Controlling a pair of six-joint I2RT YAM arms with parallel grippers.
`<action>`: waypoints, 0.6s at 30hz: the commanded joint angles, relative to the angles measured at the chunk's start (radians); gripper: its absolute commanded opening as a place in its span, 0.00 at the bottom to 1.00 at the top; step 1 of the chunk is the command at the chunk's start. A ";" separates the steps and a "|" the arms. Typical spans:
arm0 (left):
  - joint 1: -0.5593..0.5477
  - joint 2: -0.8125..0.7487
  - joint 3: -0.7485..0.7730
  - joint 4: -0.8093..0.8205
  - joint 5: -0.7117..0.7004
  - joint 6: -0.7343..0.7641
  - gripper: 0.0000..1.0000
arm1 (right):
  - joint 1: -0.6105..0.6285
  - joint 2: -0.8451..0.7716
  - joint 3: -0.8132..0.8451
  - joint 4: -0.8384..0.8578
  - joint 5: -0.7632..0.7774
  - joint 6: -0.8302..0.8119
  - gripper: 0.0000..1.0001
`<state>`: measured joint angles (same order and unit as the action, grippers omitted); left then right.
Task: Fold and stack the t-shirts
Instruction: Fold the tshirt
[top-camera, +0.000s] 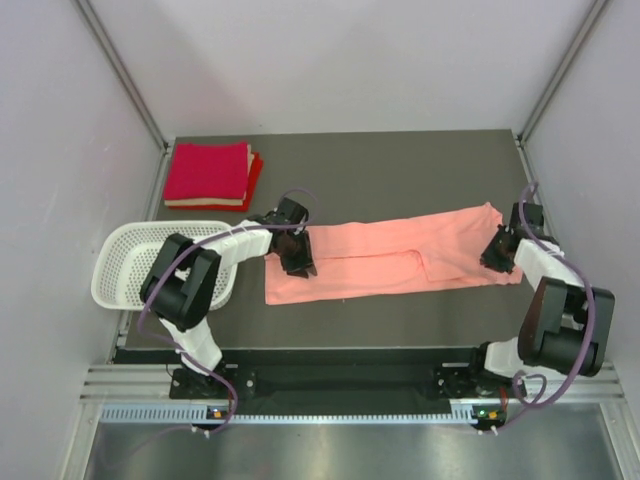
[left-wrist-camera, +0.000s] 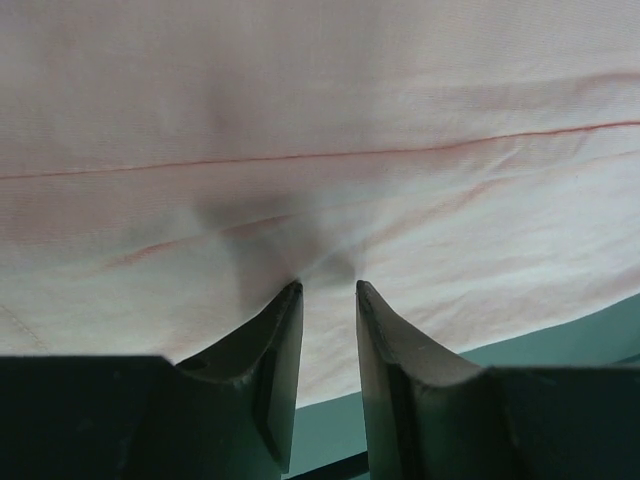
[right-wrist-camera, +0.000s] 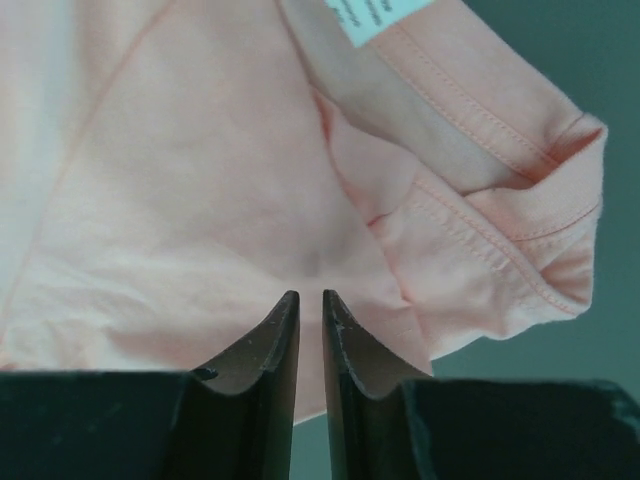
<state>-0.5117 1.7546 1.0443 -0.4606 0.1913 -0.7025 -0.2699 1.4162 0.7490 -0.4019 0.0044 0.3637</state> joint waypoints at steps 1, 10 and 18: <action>-0.004 -0.030 0.011 -0.036 -0.099 0.018 0.33 | 0.020 -0.095 0.078 -0.035 -0.095 0.001 0.15; -0.004 -0.052 0.016 -0.087 -0.182 0.047 0.33 | 0.005 -0.111 -0.071 0.011 -0.156 0.004 0.08; 0.015 -0.060 0.020 -0.125 -0.247 0.063 0.34 | -0.012 -0.089 -0.089 0.048 -0.101 -0.006 0.06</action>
<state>-0.5091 1.7271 1.0496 -0.5320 0.0151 -0.6655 -0.2714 1.3483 0.6434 -0.3946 -0.1322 0.3626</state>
